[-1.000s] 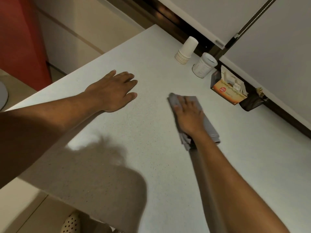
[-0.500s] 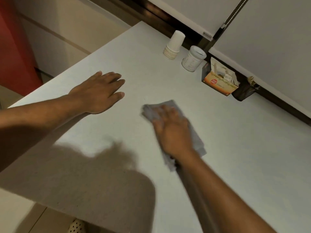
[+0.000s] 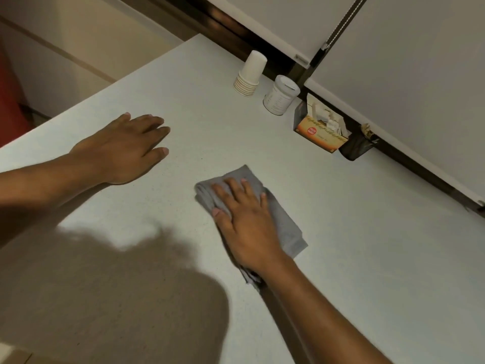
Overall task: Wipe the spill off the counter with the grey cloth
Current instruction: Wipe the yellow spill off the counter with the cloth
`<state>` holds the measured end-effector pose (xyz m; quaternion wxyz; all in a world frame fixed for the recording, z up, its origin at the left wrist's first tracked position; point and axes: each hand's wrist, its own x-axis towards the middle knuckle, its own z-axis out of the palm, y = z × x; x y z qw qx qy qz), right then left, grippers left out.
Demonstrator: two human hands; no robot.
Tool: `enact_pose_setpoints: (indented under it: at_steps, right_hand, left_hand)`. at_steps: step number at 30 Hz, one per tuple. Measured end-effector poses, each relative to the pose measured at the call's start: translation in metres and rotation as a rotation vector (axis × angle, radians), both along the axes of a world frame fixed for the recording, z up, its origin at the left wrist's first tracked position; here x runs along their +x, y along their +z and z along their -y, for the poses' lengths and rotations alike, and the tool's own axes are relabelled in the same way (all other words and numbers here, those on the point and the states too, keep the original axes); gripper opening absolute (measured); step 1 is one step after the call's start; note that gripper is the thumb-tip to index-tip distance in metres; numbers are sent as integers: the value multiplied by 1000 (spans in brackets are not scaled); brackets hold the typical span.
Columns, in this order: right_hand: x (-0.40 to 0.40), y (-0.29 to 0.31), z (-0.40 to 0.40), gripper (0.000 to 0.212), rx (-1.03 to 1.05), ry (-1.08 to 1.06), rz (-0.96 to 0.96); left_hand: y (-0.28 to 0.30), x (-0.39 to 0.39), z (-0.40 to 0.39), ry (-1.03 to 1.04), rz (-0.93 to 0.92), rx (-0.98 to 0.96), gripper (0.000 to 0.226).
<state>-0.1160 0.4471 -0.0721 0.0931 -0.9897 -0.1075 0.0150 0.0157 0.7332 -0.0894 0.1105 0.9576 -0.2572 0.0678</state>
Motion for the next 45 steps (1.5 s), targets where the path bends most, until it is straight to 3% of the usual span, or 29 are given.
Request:
enact_pose_setpoints:
  at_steps: [5, 13, 25, 34, 38, 45]
  right_hand:
    - [52, 9, 36, 52, 20, 54, -51]
    - [160, 8, 124, 54, 24, -215, -23]
    - [61, 10, 147, 55, -18, -503, -21]
    - [-34, 4, 57, 55, 6, -219, 3]
    - [-47, 8, 52, 55, 24, -62, -38]
    - [-51, 16, 55, 57, 97, -19, -91]
  left_hand:
    - [2, -1, -1, 1, 0, 2, 73]
    - [2, -2, -2, 13, -47, -16, 77]
    - [3, -1, -1, 12, -71, -24, 80]
    - [7, -4, 2, -31, -39, -109, 70]
    - [23, -28, 15, -281, 117, -99, 52]
    - [44, -77, 99, -606, 1, -63, 49]
